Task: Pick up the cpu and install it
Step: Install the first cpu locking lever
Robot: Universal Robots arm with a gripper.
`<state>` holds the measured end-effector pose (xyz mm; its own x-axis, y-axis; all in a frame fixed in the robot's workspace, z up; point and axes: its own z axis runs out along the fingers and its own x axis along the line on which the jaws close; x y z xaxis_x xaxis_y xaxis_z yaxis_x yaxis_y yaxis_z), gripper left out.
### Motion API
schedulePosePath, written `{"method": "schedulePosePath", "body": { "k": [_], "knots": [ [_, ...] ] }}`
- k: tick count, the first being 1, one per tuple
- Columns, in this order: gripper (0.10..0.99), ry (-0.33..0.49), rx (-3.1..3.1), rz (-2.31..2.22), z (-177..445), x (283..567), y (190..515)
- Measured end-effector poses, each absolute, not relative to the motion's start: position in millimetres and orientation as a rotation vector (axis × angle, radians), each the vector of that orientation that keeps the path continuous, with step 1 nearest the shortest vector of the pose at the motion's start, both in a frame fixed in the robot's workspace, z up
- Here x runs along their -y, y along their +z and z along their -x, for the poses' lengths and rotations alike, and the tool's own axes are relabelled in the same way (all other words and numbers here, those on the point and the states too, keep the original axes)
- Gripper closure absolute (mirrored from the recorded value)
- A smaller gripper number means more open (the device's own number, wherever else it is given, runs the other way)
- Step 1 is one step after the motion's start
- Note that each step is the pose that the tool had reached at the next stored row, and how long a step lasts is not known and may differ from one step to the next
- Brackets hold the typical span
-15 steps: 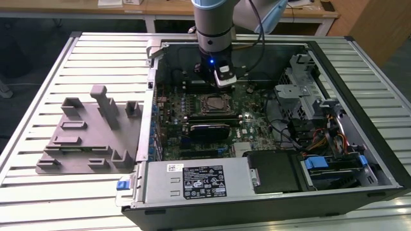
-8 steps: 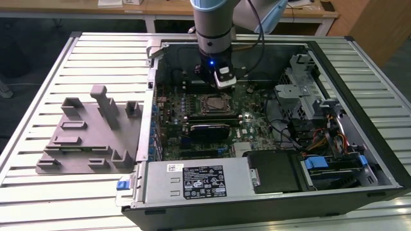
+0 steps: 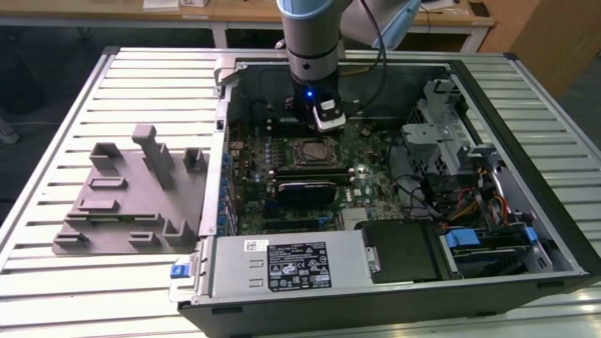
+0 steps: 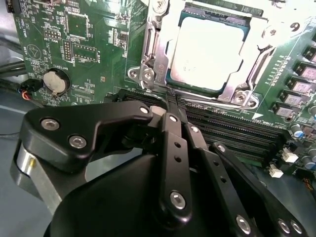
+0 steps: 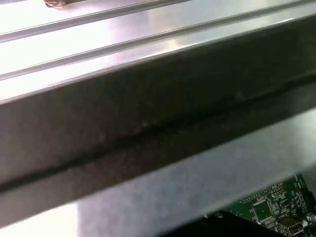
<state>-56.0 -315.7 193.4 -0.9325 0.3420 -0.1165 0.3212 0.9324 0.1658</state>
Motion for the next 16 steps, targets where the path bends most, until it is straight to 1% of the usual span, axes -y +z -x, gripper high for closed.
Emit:
{"method": "schedulePosePath", "body": {
  "k": [8,16],
  "knots": [
    [0.98,0.224,-2.946,-0.509,56.0,315.8,194.4],
    [0.98,0.224,-2.946,-0.509,56.0,315.8,214.6]
  ]
}}
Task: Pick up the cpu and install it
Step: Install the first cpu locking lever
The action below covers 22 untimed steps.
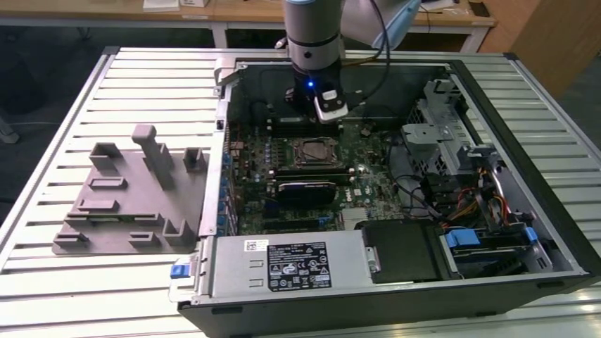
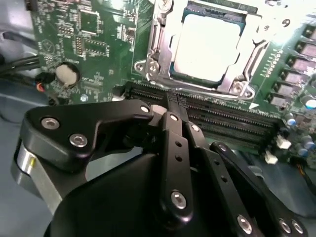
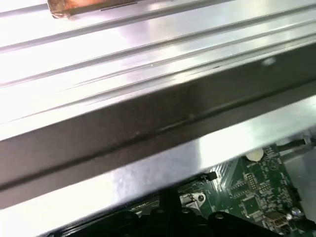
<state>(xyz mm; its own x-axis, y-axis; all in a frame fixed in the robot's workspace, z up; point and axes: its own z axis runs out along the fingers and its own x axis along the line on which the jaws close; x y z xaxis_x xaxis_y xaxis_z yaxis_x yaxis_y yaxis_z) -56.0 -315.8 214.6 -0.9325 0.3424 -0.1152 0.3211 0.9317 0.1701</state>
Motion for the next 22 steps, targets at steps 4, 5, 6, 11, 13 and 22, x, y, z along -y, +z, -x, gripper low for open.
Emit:
{"method": "schedulePosePath", "body": {
  "k": [4,5,6,11,13,22],
  "knots": [
    [0.98,0.224,-2.946,-0.509,55.9,315.8,219.4],
    [0.98,0.224,-2.946,-0.509,55.9,315.8,219.4],
    [0.98,0.224,-2.946,-0.509,55.9,315.8,219.4],
    [0.98,0.187,-2.95,-0.507,55.8,315.7,219.2],
    [0.98,0.147,-2.954,-0.505,55.6,315.7,219.0],
    [0.98,0.031,-2.987,-0.503,52.6,321.2,218.5]
  ]
}}
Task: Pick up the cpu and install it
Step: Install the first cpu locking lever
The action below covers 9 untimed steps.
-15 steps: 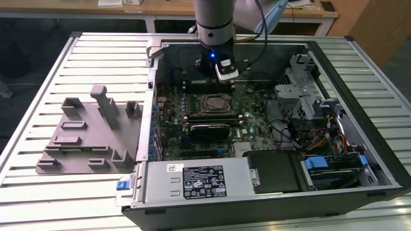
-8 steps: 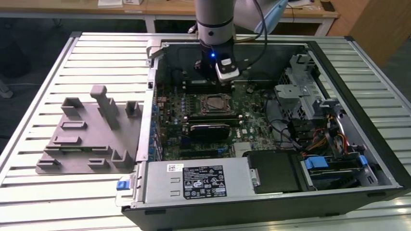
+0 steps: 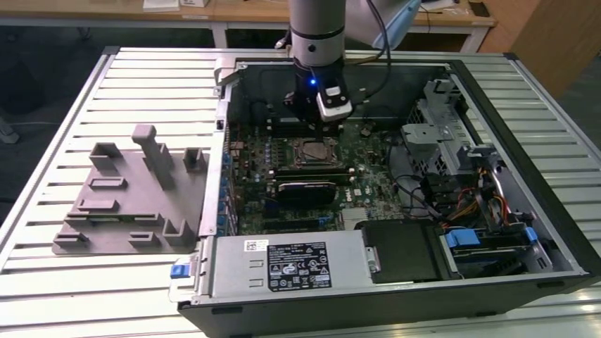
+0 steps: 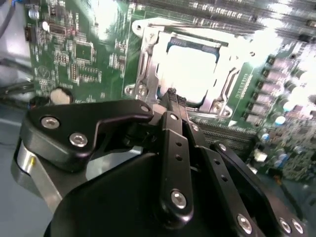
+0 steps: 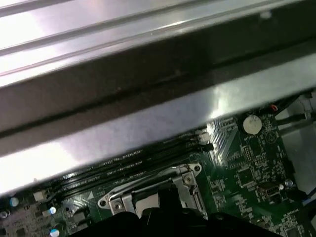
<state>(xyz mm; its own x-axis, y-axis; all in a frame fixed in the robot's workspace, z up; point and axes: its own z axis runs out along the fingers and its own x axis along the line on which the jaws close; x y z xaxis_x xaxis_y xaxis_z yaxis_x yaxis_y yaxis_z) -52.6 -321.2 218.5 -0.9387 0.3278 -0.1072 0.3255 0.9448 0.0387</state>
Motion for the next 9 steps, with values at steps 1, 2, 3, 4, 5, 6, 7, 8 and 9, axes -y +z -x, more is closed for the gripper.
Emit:
{"method": "schedulePosePath", "body": {
  "k": [1,2,3,4,5,6,7,8,9],
  "knots": [
    [0.98,0.031,-2.988,-0.504,52.5,324.3,218.3],
    [0.98,0.03,-2.989,-0.504,52.4,327.5,218.0],
    [0.98,0.03,-2.991,-0.504,52.3,330.8,217.7],
    [0.98,0.03,-2.992,-0.504,52.2,333.4,217.5],
    [0.98,0.029,-2.996,-0.505,52.1,335.4,217.1],
    [0.98,0.027,-3.001,-0.506,52.0,336.8,216.7],
    [0.98,0.024,-3.008,-0.507,51.9,337.9,216.3],
    [0.98,0.022,-3.015,-0.508,51.8,338.9,216.0],
    [0.98,0.02,-3.022,-0.509,51.7,339.4,215.7]
  ]
}}
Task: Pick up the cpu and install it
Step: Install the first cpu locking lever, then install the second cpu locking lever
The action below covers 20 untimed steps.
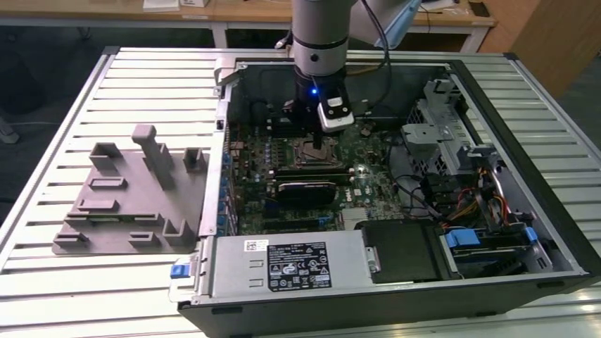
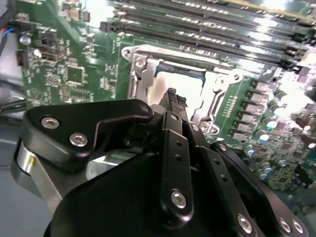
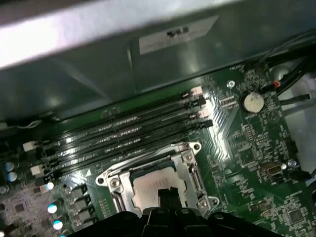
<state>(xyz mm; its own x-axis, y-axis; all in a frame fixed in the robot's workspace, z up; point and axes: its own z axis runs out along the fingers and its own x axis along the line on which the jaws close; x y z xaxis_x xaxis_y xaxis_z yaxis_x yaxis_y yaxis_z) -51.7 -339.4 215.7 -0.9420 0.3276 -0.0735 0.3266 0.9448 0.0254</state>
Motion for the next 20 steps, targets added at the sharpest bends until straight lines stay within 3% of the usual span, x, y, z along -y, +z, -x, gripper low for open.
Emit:
{"method": "schedulePosePath", "body": {
  "k": [20],
  "knots": [
    [0.98,0.018,-3.028,-0.51,51.8,339.5,228.7]
  ]
}}
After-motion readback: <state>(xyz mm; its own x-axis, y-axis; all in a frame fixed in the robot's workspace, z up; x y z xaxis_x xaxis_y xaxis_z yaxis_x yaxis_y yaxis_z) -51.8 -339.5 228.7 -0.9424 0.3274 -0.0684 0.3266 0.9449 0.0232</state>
